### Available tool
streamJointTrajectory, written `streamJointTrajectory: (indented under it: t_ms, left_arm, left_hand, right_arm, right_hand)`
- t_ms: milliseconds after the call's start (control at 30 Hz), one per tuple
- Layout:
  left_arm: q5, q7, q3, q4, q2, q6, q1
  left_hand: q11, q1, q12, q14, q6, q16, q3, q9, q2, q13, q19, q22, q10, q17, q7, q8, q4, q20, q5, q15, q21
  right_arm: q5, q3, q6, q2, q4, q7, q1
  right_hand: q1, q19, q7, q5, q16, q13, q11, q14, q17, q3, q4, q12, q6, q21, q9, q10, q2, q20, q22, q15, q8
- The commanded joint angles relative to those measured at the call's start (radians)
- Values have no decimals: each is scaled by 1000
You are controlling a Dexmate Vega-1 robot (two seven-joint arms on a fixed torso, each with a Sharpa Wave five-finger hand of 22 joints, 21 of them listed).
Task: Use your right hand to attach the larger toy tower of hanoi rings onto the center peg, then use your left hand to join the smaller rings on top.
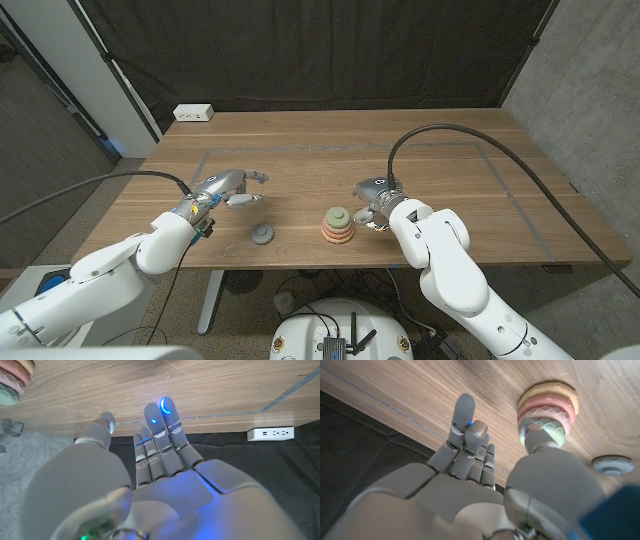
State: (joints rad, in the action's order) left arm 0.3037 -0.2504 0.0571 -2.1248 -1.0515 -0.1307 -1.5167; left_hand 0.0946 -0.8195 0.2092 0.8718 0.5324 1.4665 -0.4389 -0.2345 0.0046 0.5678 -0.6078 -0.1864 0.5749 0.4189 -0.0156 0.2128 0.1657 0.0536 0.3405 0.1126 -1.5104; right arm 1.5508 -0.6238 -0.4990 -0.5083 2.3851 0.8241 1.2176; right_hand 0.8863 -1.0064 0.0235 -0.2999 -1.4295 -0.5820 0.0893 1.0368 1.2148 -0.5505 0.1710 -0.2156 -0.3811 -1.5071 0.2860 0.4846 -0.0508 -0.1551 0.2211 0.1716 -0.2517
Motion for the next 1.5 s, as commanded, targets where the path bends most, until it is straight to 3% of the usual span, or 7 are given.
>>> streamJointTrajectory:
  t_ms: [33,467,767,1367,1500]
  left_arm:
    - [-9,16,-2,-31,37,-37,11]
    - [32,-3,88,-63,72,-117,58]
    - [36,-31,82,-85,68,-146,45]
    - [43,-72,88,-111,81,-190,28]
    - [38,-74,77,-114,80,-198,18]
  left_hand:
    - [1,8,-4,4,-4,7,-7,-4,-4,1,-5,-3,-1,1,-3,-4,2,124,4,106,-2]
    - [0,7,-4,7,-4,11,-8,-4,-4,1,-5,-3,-3,3,-2,-3,2,124,4,106,-3]
    - [4,6,-3,6,-4,10,-10,-4,-4,0,-6,-4,-1,1,-2,-3,2,124,4,106,-4]
    - [1,6,-3,6,-3,10,-11,-4,-5,1,-5,-4,-3,-1,-2,-3,2,125,4,106,-5]
    - [2,6,-3,7,-5,12,-11,-4,-5,1,-5,-4,-4,1,-1,-3,2,125,4,106,-5]
  right_arm:
    - [-32,72,-52,-15,12,-164,100]
    - [-117,130,-73,-92,10,-432,199]
    - [-157,152,-101,-115,-3,-538,225]
    - [-262,180,-163,-172,-35,-653,243]
    - [-269,175,-177,-185,-41,-661,234]
  right_hand:
    - [16,-10,6,-7,-8,-6,1,16,2,-7,0,-12,-19,-6,7,19,5,-65,1,48,-9]
    - [29,-16,24,-6,-18,-16,19,30,6,-9,-2,-18,-65,-10,14,45,6,-65,0,47,-32]
    - [32,-17,29,-5,-21,-20,22,33,7,-10,-3,-17,-68,-10,13,47,6,-65,-1,47,-33]
    - [42,-19,33,-4,-24,-29,28,33,7,-13,-2,-18,-67,-12,13,59,7,-65,-2,46,-33]
    - [44,-19,51,-3,-17,-33,42,25,-1,-13,-4,-19,-74,-13,12,69,8,-64,-3,46,-35]
